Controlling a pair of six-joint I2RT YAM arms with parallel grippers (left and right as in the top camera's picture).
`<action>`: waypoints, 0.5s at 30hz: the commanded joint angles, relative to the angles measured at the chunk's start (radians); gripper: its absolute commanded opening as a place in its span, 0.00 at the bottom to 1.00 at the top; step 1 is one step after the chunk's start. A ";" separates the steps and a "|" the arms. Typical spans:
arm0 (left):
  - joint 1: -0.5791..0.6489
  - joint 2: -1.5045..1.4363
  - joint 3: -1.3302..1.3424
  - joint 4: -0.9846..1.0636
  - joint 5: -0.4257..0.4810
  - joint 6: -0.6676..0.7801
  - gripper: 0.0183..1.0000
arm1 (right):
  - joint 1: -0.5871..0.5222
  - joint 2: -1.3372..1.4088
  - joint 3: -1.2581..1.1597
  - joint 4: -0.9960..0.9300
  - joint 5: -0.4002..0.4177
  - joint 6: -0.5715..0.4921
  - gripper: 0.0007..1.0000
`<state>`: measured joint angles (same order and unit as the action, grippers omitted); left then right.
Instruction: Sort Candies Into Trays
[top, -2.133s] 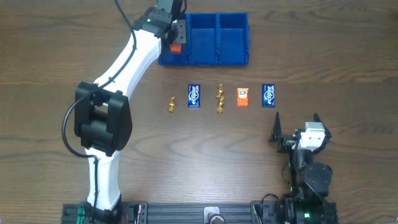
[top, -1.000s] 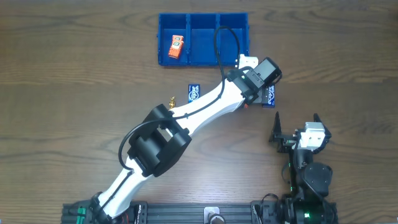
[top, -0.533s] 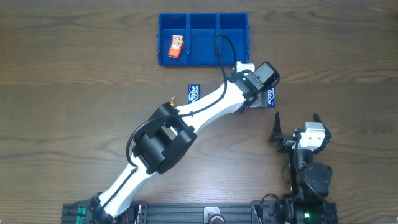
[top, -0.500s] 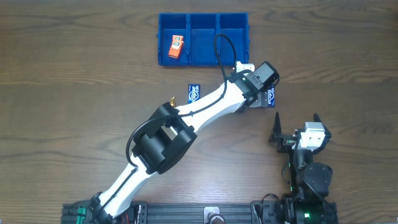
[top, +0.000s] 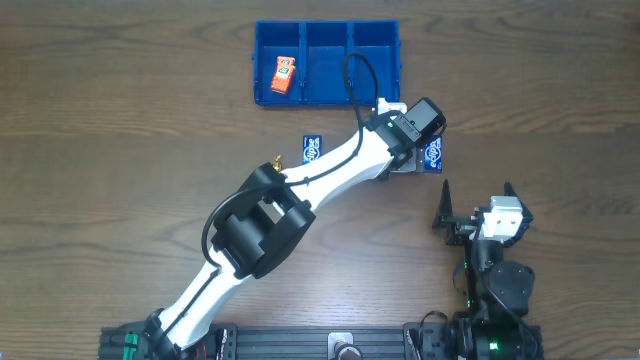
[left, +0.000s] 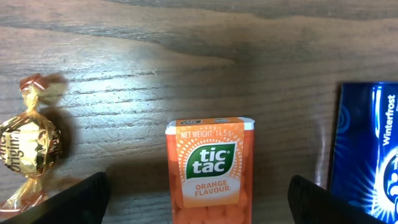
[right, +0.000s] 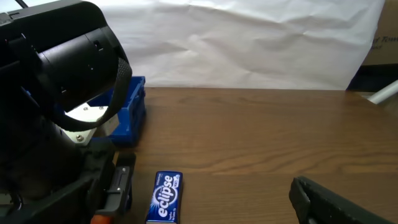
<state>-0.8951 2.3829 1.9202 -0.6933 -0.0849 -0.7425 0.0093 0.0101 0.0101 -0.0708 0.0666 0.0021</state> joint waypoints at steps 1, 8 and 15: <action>-0.014 0.037 0.013 -0.006 -0.037 0.037 0.92 | -0.005 -0.007 -0.002 -0.006 -0.002 -0.014 1.00; -0.018 0.050 0.013 -0.006 -0.056 0.048 0.78 | -0.005 -0.007 -0.002 -0.006 -0.002 -0.014 1.00; -0.022 0.050 0.013 -0.006 -0.072 0.051 0.55 | -0.005 -0.007 -0.002 -0.005 -0.002 -0.014 1.00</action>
<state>-0.9131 2.3939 1.9202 -0.6956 -0.1463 -0.6983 0.0093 0.0101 0.0101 -0.0711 0.0666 0.0025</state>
